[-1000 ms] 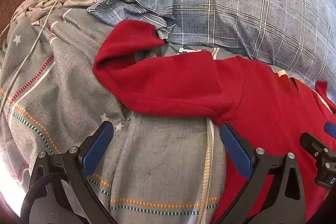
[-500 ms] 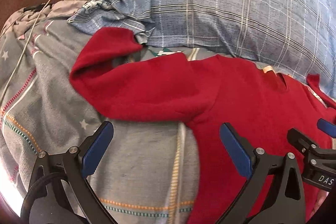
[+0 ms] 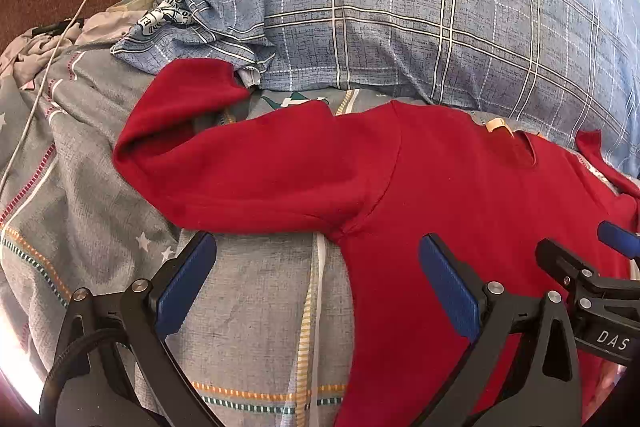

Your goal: Fold small clothes

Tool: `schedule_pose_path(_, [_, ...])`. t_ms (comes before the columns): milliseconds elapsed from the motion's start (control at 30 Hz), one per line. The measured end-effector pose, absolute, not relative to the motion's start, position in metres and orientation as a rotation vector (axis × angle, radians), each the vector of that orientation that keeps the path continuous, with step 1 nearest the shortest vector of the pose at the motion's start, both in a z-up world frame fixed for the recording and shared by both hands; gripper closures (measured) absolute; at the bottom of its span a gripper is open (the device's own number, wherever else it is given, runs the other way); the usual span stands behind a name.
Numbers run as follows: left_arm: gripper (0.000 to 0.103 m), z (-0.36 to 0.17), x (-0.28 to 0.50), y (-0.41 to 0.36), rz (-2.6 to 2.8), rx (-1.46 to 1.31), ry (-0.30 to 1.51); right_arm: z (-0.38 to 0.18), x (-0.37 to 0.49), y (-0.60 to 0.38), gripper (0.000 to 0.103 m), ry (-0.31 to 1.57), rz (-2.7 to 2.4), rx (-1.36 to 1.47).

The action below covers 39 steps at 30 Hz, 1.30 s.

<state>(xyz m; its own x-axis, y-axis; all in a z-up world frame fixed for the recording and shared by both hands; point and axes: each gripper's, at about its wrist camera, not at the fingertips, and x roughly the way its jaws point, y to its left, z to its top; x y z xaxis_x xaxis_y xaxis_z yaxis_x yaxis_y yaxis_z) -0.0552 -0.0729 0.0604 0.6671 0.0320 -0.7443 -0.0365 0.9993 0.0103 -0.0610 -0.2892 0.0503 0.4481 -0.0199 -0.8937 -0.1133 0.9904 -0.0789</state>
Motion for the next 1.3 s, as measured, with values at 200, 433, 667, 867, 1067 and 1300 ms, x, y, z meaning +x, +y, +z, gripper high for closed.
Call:
schedule_pose_path(200, [0.001,0.058,-0.055,-0.074,0.040,-0.005,0.838,0.049,-0.061,-0.288,0.000,1.104,0.056,-0.144])
schedule_pose_path(433, [0.001,0.056,-0.052,-0.063,0.054,-0.025,0.836,0.045,-0.056,-0.285,0.000,1.114,0.072,-0.162])
schedule_pose_path(667, [0.001,0.054,-0.054,-0.025,0.165,-0.073,0.790,0.050,-0.031,-0.263,0.012,1.102,0.240,-0.072])
schedule_pose_path(867, [0.001,0.042,-0.050,-0.001,0.236,-0.083,0.782,0.052,0.010,-0.205,0.033,1.124,0.462,0.046])
schedule_pose_path(1067, [0.001,0.030,-0.039,0.016,0.258,-0.137,0.813,0.038,0.038,-0.121,0.034,1.164,0.651,0.081])
schedule_pose_path(1300, [0.001,0.020,-0.028,0.025,0.282,-0.163,0.856,-0.007,0.092,-0.076,0.034,1.313,0.757,0.325])
